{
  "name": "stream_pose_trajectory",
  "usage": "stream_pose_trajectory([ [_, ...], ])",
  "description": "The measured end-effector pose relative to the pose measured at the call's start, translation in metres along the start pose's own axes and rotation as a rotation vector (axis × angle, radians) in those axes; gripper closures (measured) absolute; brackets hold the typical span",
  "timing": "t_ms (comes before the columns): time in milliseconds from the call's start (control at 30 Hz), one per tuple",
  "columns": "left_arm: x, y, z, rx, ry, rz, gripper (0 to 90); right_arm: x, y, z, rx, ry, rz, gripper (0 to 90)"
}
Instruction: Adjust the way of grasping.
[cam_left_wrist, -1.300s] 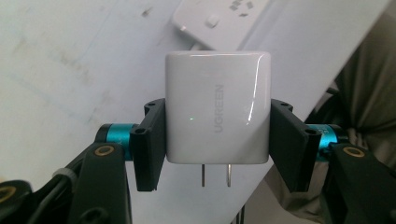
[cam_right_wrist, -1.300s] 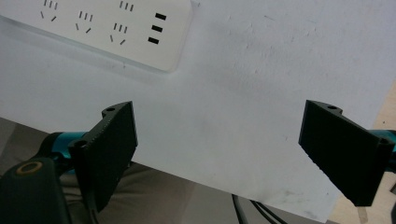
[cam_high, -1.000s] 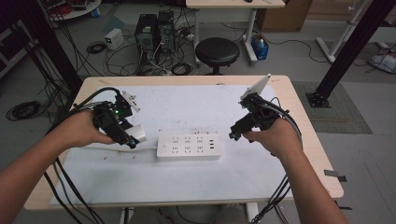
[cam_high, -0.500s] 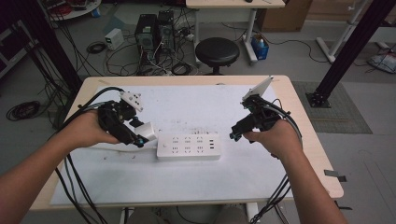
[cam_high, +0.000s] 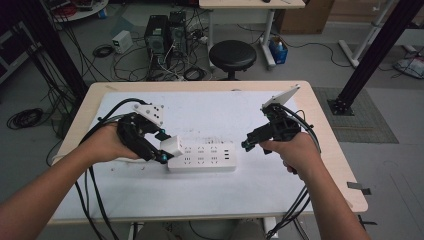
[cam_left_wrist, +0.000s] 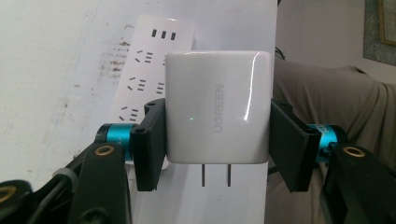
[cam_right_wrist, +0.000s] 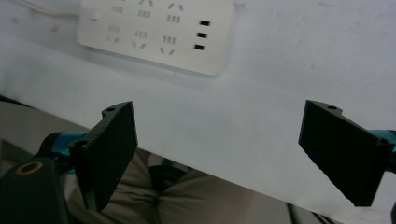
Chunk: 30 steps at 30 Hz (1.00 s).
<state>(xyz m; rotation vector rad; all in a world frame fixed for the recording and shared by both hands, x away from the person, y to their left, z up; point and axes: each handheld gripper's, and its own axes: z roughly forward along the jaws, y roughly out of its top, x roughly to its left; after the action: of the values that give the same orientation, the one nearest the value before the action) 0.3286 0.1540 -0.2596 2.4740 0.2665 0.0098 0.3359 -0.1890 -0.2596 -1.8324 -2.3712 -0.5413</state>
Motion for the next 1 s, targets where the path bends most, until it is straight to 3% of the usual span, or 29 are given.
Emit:
stream_pose_trajectory([
  [300,-0.001,0.004,0.012,-0.008,-0.007,0.018,42.4,0.005,-0.005,0.006,-0.027,0.262,0.054,11.2],
  [467,-0.003,0.007,0.016,-0.019,-0.014,0.03,42.4,0.008,-0.004,0.013,-0.041,0.481,0.126,11.4],
  [633,-0.005,0.011,0.02,-0.027,-0.023,0.046,42.5,0.01,-0.003,0.026,-0.029,0.625,0.166,11.5],
  [867,-0.008,0.017,0.027,-0.025,-0.025,0.063,42.4,0.018,-0.001,0.042,-0.001,0.71,0.199,11.6],
  [1000,-0.008,0.02,0.032,-0.025,-0.025,0.061,42.4,0.025,0.001,0.049,0.008,0.716,0.191,15.6],
])
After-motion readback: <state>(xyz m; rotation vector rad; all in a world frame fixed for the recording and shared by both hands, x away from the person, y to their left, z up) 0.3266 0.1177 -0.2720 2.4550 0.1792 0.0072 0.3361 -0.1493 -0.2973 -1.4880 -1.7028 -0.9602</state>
